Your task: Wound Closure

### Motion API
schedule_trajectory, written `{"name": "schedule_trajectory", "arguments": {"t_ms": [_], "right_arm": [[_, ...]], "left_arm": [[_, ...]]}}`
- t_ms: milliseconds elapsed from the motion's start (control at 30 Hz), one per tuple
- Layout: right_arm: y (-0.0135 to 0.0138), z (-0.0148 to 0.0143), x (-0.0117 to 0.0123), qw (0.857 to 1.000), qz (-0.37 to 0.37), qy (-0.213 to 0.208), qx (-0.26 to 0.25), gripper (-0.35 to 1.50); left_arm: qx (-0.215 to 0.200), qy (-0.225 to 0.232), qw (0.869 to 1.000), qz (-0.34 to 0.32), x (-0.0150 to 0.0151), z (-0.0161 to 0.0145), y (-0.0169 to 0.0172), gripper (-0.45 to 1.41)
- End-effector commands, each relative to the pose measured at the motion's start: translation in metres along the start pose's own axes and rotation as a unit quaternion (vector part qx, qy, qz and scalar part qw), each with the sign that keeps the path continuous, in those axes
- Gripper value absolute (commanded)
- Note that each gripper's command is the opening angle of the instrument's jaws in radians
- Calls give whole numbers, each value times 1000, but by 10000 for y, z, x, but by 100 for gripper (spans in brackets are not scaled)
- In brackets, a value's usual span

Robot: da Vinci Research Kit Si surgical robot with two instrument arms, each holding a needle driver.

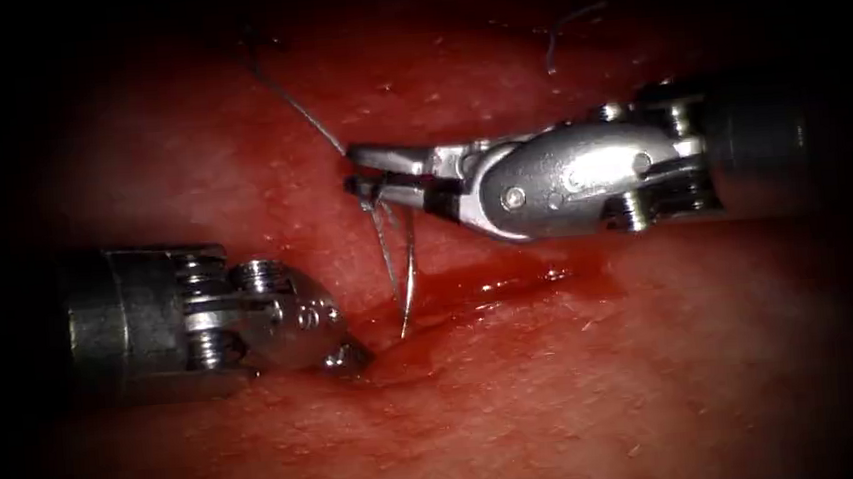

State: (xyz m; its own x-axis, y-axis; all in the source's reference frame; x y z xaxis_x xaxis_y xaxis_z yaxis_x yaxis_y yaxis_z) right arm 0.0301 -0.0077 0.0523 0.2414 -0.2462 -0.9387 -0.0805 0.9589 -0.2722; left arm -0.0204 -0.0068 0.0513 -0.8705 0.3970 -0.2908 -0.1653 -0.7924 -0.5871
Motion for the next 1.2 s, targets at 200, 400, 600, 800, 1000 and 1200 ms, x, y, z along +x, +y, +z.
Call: {"name": "schedule_trajectory", "arguments": {"t_ms": [200, 400, 600, 800, 1000, 1200], "right_arm": [[-25, 4, -8, 1000, -9, -3, 8, -35], [-26, 0, -9, 1000, -10, -3, 10, -35], [-26, -1, -11, 1000, -10, -5, 13, -35], [-25, 2, -12, 1000, -13, -6, 11, -35], [-22, 2, -14, 999, 31, -5, 18, -35], [-21, 1, -22, 996, 87, -4, 18, -35]], "left_arm": [[10, 12, 1000, -2, 11, -9, -2, -45], [39, 41, 998, -6, 22, -40, 1, -45], [68, 56, 996, 4, 27, -74, 32, -43], [75, 72, 995, 0, 28, -65, 64, -45], [81, 81, 993, 4, 22, -32, 59, -45], [89, 87, 992, 7, 16, -18, 52, -45]]}}
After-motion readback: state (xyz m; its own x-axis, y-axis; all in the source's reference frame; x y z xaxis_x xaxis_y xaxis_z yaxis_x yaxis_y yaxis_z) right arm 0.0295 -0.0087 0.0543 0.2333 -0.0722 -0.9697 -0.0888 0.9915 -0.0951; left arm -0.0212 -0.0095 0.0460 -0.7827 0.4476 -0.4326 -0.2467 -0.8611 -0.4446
